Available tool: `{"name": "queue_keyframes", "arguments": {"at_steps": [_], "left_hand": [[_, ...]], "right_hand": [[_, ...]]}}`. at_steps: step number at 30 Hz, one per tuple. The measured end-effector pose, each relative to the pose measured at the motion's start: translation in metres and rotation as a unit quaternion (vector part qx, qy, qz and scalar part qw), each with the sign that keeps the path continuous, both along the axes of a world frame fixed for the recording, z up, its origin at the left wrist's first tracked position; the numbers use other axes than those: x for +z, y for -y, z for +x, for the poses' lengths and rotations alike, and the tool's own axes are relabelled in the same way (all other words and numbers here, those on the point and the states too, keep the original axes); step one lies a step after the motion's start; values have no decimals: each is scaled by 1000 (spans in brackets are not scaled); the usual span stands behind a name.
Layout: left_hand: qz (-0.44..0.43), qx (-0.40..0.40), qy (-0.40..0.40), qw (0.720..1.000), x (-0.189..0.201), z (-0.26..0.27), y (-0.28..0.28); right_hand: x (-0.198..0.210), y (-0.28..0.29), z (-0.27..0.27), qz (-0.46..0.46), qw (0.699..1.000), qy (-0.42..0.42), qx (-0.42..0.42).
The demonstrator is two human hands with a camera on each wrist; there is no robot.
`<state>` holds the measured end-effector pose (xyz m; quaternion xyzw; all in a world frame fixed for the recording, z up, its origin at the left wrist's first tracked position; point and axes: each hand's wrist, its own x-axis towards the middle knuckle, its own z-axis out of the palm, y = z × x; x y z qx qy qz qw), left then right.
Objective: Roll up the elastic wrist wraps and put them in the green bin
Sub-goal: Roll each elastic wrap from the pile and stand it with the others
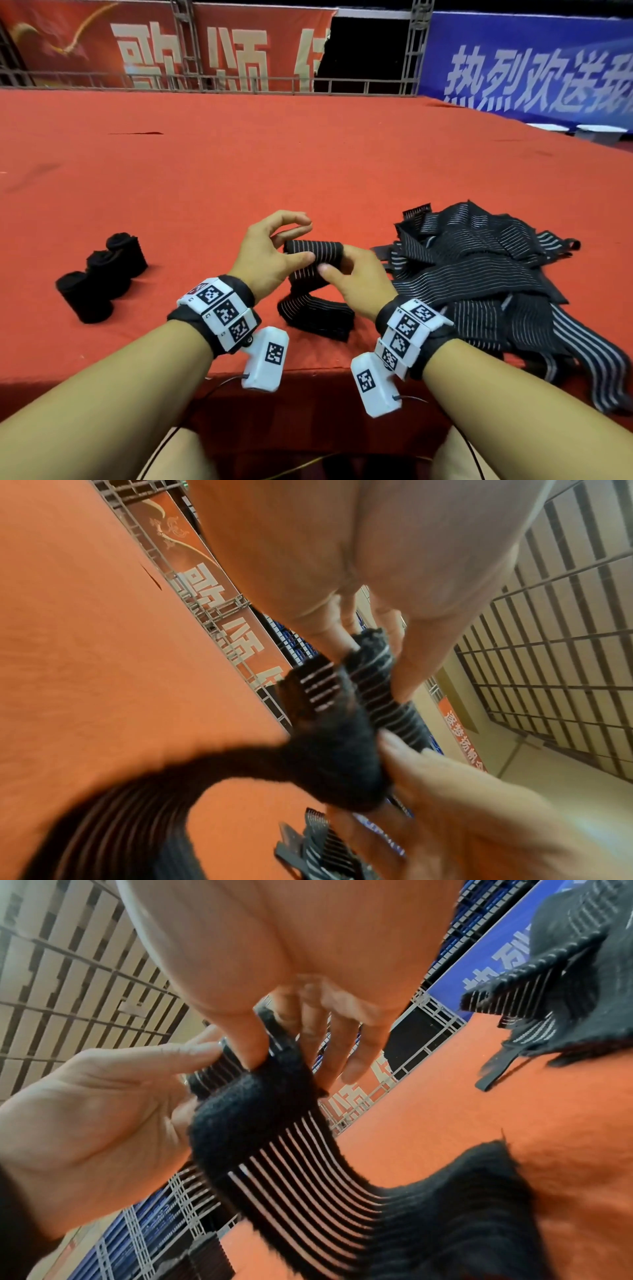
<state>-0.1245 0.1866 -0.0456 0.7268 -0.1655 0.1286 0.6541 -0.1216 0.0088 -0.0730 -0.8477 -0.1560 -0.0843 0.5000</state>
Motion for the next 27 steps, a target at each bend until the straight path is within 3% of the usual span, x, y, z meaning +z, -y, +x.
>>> {"name": "queue_keyframes", "arguments": {"at_steps": [6,9,12,16,20,27], "left_hand": [[97,-1,-112,989,-5,-1,-4],[165,-22,-120,979,-6,-5,-2],[125,-48,-134,982,-6,-8,-4],[59,-55,-134,988,-4,-7,-5],[15,-76,-180,981,2,-11,-1],[15,-84,-189,978,1,-13,5]], "right_hand": [[3,1,3,42,996,60,40],[0,0,3,61,994,72,52],[0,-1,2,51,995,82,17],[-7,-1,5,39,999,0,-4],[-7,1,6,-11,999,-5,-32],[-1,-1,0,57,996,17,-65]]}}
